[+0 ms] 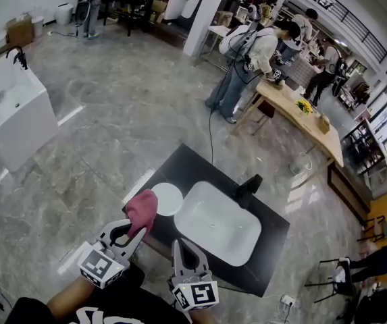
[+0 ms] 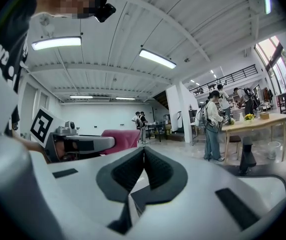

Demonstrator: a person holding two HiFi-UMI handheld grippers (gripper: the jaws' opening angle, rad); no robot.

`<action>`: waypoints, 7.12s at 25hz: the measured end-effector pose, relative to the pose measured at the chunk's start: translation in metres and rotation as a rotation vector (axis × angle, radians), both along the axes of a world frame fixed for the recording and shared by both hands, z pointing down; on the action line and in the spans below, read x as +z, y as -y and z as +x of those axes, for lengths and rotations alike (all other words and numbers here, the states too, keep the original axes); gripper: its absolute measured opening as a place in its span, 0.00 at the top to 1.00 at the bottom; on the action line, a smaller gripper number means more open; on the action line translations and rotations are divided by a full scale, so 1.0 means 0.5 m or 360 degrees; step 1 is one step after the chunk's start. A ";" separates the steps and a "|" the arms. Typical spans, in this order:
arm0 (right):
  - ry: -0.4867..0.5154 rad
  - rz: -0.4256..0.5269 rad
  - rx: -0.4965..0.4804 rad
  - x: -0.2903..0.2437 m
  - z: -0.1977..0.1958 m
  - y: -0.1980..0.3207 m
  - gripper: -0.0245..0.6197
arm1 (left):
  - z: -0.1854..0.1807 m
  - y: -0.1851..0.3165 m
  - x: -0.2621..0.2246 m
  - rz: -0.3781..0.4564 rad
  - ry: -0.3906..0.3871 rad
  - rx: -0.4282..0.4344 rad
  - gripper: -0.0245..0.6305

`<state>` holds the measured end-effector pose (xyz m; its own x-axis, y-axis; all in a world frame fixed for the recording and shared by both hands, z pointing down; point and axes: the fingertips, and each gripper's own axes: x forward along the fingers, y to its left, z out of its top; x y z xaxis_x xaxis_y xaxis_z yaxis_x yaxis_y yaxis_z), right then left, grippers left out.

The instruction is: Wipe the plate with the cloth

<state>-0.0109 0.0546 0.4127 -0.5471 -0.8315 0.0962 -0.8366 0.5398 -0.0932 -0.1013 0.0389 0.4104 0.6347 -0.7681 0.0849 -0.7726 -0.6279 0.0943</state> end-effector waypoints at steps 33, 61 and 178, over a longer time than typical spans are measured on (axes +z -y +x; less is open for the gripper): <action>0.0126 -0.0391 0.0052 0.182 0.111 0.347 0.93 | 0.122 0.341 0.063 -0.0104 0.0070 0.0208 0.88; 0.0664 -0.1659 -0.0078 0.627 0.127 0.437 0.72 | 0.105 0.441 0.133 -0.0267 0.0143 0.0068 0.88; 0.1448 -0.1319 -0.0215 0.279 0.098 0.375 0.91 | 0.177 0.438 0.250 -0.0498 0.0761 0.0548 0.89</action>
